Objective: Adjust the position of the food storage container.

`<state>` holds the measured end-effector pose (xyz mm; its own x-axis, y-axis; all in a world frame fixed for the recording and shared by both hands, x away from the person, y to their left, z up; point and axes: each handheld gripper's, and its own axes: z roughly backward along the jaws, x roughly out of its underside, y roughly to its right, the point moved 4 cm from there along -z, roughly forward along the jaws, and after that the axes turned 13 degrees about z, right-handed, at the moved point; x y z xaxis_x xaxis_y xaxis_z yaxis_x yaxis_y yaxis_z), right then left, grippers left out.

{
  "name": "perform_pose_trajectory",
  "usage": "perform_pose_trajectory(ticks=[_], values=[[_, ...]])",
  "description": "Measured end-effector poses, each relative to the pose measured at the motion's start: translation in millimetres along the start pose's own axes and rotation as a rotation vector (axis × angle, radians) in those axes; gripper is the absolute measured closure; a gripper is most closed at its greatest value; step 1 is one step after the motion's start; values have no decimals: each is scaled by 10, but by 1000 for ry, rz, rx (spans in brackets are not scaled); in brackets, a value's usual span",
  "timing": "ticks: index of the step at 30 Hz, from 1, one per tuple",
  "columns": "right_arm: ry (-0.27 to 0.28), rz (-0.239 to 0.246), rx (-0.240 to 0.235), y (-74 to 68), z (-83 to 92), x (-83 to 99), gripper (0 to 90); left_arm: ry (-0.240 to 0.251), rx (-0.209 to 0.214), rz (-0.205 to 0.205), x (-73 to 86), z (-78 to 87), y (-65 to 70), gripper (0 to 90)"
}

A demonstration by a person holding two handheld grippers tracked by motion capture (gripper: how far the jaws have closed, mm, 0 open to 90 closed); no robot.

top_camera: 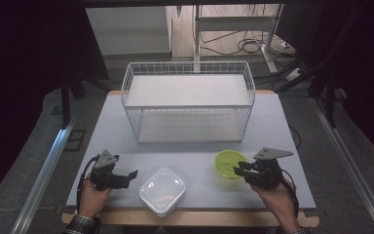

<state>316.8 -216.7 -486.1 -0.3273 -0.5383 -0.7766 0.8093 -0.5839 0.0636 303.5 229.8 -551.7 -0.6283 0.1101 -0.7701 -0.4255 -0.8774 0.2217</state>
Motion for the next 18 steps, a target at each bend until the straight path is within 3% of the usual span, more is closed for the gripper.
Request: perform_pose_trajectory(ticks=[9, 18], values=[[-37, 63, -20, -71, -142, -109, 871, -3, -3, -5, 0, -6, 5, 42], [-38, 76, -39, -117, -424, -286, 882, -3, -4, -6, 1, -7, 5, 42]])
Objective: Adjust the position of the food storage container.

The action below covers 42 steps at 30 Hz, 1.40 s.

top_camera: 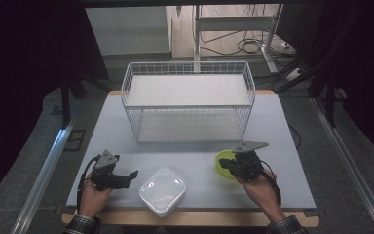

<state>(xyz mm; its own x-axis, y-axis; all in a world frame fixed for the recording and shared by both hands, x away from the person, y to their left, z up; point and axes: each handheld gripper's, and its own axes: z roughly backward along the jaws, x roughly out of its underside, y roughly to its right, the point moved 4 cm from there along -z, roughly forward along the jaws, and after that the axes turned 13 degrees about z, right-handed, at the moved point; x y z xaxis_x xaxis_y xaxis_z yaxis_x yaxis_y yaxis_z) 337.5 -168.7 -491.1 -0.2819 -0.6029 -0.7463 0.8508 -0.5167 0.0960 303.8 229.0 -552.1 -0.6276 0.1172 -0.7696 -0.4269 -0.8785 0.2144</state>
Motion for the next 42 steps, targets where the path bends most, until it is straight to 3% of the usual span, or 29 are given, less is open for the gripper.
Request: perform_pose_trajectory(ticks=[10, 18, 30, 42], values=[[-28, 43, -34, -82, -279, -194, 867, 4, -1, 10, -7, 10, -7, 43], [-80, 58, -42, -92, -406, -181, 888, 0, 2, 10, -6, 2, 2, 45], [-84, 36, -11, 32, -257, -47, 891, -12, 1, -2, -1, -6, 16, 45], [-90, 6, 40, 175, -54, 138, 891, -5, 11, 26, -11, 6, 20, 47]])
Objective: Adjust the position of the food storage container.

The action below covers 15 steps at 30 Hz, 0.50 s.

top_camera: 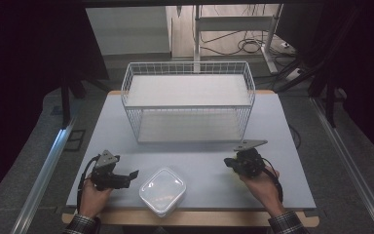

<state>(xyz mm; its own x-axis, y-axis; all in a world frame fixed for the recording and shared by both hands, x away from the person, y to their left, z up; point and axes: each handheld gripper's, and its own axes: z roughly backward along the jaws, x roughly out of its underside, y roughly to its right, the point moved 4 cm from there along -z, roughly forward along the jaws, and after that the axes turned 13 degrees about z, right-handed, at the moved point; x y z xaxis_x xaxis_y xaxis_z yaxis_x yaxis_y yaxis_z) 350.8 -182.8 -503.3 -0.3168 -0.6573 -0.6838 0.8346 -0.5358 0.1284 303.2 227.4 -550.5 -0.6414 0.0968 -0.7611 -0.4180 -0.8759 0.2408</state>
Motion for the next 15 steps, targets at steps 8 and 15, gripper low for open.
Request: perform_pose_trajectory(ticks=[8, 15], values=[[-9, -33, 15, 68, 99, 116, 891, -3, 12, 14, -3, 10, 2, 61], [-14, -61, 44, 154, 182, 220, 892, 0, 7, 14, -9, 40, 22, 63]])
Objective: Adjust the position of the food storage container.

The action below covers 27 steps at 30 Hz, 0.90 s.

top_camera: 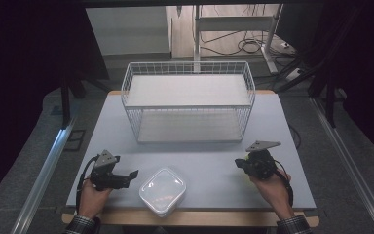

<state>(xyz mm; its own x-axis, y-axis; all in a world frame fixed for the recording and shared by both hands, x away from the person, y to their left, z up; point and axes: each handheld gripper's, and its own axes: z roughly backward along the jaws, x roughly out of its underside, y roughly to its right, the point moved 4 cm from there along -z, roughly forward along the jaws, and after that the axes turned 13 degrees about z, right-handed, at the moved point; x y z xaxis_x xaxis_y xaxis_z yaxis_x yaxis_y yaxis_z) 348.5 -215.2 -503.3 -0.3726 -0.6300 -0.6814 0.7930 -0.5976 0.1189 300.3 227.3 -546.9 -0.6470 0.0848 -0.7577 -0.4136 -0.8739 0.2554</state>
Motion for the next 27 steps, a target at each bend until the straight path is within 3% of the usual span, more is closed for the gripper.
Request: perform_pose_trajectory(ticks=[7, 14, 18, 27], values=[[-6, -34, 33, 111, 79, 89, 893, -9, -15, -18, 31, 49, 48, 66], [-5, -57, 51, 178, 113, 137, 892, -19, -18, -9, 42, 79, 67, 68], [-9, -44, 53, 162, 100, 131, 883, -20, 19, -13, 49, 147, 132, 68], [15, -29, 48, 90, 110, 76, 857, -42, 21, -81, 202, 323, 318, 218]])
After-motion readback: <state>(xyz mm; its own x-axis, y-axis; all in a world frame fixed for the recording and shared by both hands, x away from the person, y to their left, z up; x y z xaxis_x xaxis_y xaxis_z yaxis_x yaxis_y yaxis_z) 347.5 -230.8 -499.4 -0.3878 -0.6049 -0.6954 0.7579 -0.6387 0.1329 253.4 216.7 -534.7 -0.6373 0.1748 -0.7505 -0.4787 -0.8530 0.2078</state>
